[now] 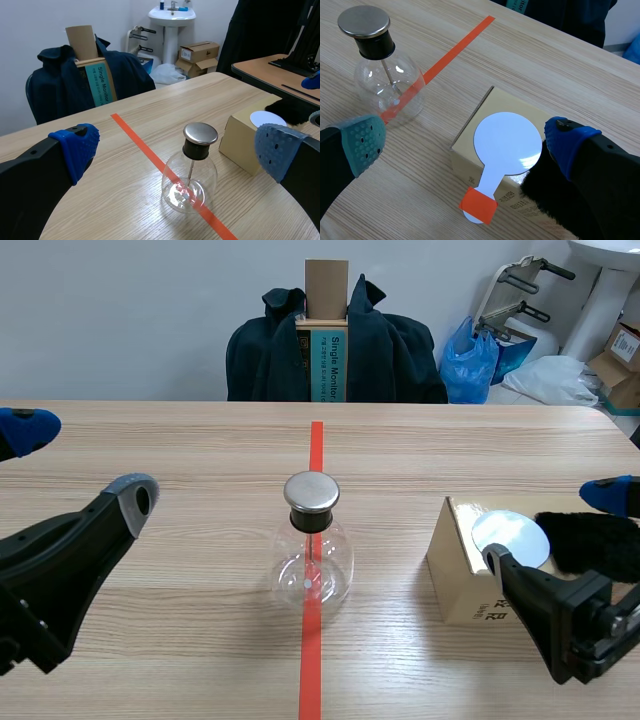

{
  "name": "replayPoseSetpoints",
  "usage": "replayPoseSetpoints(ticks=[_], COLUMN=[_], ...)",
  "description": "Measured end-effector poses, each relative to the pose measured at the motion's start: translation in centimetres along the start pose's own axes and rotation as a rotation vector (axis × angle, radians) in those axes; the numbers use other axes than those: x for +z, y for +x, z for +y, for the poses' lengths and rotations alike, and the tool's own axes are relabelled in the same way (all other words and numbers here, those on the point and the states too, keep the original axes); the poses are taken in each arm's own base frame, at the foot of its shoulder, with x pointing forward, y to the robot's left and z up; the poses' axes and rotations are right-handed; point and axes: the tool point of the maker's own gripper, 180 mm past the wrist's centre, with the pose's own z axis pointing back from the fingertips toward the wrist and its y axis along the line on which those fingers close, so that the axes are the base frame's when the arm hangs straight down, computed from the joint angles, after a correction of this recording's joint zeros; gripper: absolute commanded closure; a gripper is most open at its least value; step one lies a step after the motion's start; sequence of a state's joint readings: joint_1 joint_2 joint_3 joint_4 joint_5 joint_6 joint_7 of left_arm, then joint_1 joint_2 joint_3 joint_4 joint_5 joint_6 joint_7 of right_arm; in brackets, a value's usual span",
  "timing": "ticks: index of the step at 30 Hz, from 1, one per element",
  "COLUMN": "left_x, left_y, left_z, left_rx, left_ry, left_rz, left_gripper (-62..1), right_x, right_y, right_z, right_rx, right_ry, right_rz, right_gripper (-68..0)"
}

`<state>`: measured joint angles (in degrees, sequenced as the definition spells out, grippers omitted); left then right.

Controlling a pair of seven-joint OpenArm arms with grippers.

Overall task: Do the electroscope experiment.
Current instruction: 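Pick up the white charging plate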

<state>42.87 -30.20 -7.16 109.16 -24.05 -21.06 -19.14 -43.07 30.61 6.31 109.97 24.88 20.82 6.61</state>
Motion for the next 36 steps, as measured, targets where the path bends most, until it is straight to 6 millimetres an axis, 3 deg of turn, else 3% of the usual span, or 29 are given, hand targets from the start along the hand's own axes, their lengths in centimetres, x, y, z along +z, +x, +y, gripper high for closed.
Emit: replayPoseSetpoints(ticks=[17, 20, 24, 28, 33, 36], left_x=[0.0, 0.0, 0.0, 0.0, 0.0, 0.0], left_y=[0.0, 0.0, 0.0, 0.0, 0.0, 0.0], left_z=[0.0, 0.0, 0.0, 0.0, 0.0, 0.0], left_rx=[0.000, 0.000, 0.000, -0.001, -0.003, -0.003], left_ry=[0.000, 0.000, 0.000, 0.000, -0.001, -0.001], left_rz=[0.000, 0.000, 0.000, 0.001, 0.002, 0.001], left_gripper=[-62.3, -62.3, -62.3, -62.3, -62.3, -62.3], right_x=[0.0, 0.0, -0.1, 0.1, 2.4, 3.0], right_y=[0.0, -0.6, -1.1, -0.7, -4.2, -4.1], right_z=[0.0, 0.1, 0.5, 1.3, 2.5, 1.4], right_rx=[0.003, 0.078, 0.329, 0.686, 1.030, 1.181], right_ry=[0.000, 0.006, 0.032, 0.073, 0.176, 0.093], right_rz=[0.001, 0.034, 0.101, 0.150, 0.281, 0.274], right_gripper=[-67.9, -67.9, -67.9, -67.9, -67.9, -67.9])
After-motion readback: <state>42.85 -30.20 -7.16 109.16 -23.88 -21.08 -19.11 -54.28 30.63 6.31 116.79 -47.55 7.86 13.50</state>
